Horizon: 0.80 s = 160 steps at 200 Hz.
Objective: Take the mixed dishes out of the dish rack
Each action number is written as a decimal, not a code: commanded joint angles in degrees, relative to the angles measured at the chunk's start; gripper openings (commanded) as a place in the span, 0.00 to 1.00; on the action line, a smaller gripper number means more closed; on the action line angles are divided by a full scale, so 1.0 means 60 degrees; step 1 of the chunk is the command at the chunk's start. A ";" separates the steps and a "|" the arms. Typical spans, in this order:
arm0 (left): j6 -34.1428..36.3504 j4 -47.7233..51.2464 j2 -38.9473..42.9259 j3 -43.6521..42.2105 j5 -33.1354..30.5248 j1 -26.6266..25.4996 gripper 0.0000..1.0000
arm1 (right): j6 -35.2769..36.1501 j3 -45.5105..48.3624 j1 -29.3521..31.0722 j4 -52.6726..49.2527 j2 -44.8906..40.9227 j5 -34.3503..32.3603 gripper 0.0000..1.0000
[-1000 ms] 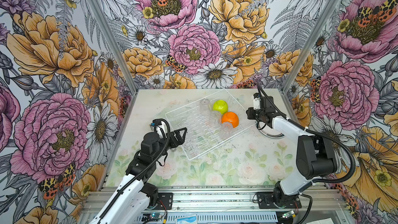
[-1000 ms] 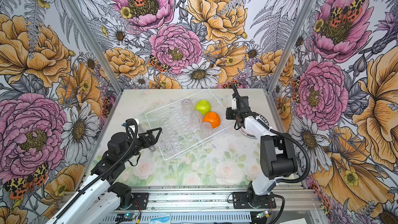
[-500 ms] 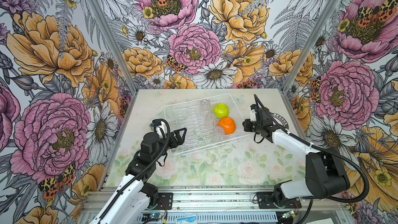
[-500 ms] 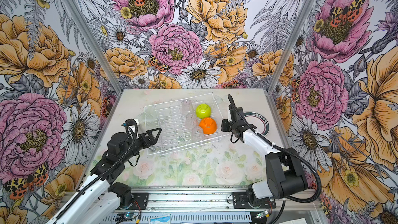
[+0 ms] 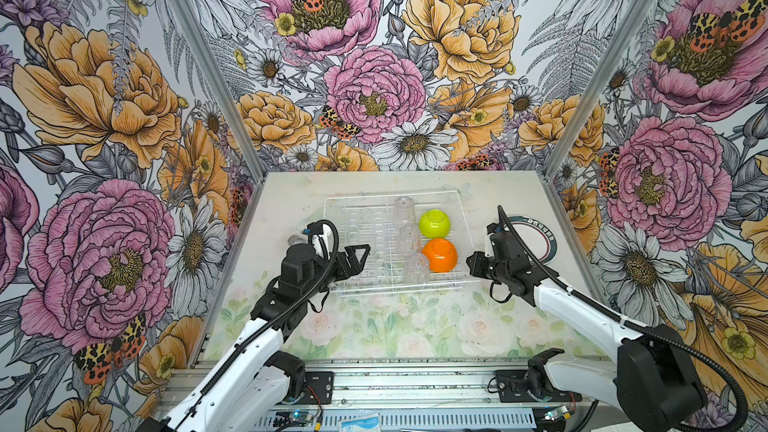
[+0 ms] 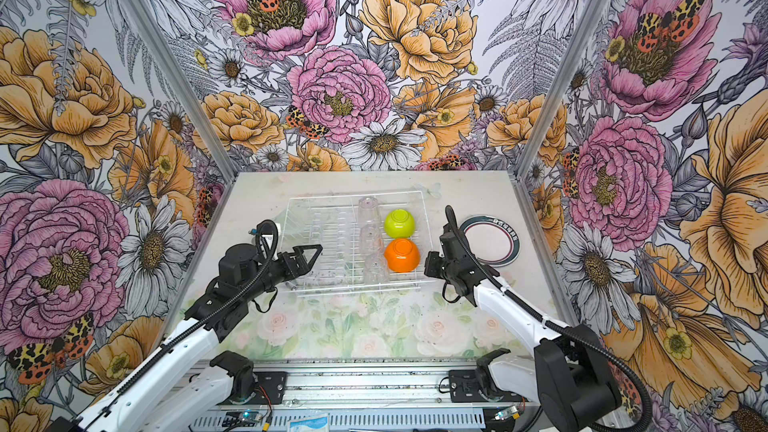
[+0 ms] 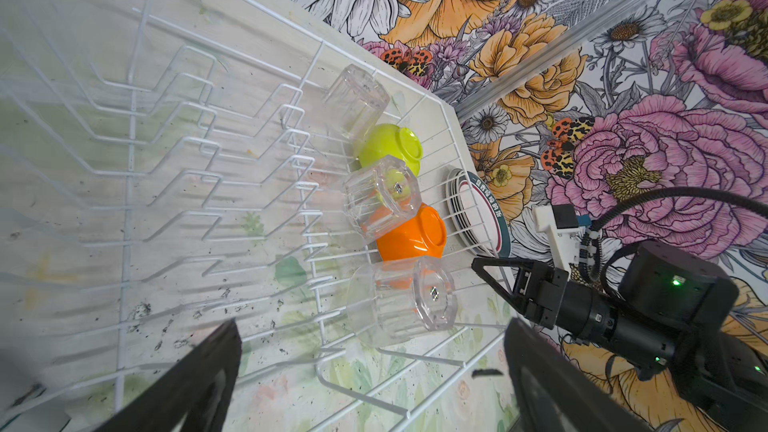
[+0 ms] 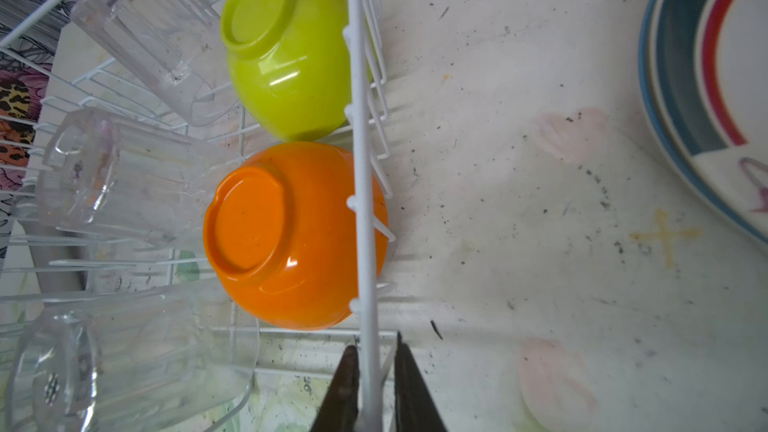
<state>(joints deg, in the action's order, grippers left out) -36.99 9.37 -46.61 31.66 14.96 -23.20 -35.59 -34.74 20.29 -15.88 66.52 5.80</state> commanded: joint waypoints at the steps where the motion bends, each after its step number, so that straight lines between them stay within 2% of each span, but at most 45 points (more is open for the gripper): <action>1: 0.0599 -0.0274 -0.0441 0.0669 0.0164 -0.0588 0.99 | -0.0335 0.0100 0.0027 -0.0383 -0.0496 0.0121 0.36; 35: 0.1110 0.0358 -0.0923 0.1237 -0.0281 -0.1461 0.98 | -0.0038 -0.0199 0.0017 -0.0422 -0.0794 0.0654 0.62; 72: 0.1592 0.0838 -0.1112 0.1352 -0.0617 -0.2157 0.99 | 0.0056 -0.0371 -0.0011 -0.0452 -0.1403 0.0994 0.76; 88: 0.1617 0.0824 -0.1207 0.1303 -0.0628 -0.2330 0.99 | 0.0337 -0.0589 -0.0069 -0.0543 -0.1492 0.0917 0.77; 118: 0.1647 0.0640 -0.1482 0.1245 -0.0648 -0.2724 0.99 | 0.0304 -0.0912 -0.0218 -0.0547 -0.1528 0.1546 0.79; 160: 0.1991 0.0842 -0.2513 0.1554 -0.0463 -0.3073 0.99 | 0.0322 -0.1030 -0.0341 -0.0562 -0.1768 0.1708 0.79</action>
<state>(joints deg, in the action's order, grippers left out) -27.55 13.61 -58.81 38.76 12.43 -40.49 -34.57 -38.96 19.00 -19.51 57.63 14.31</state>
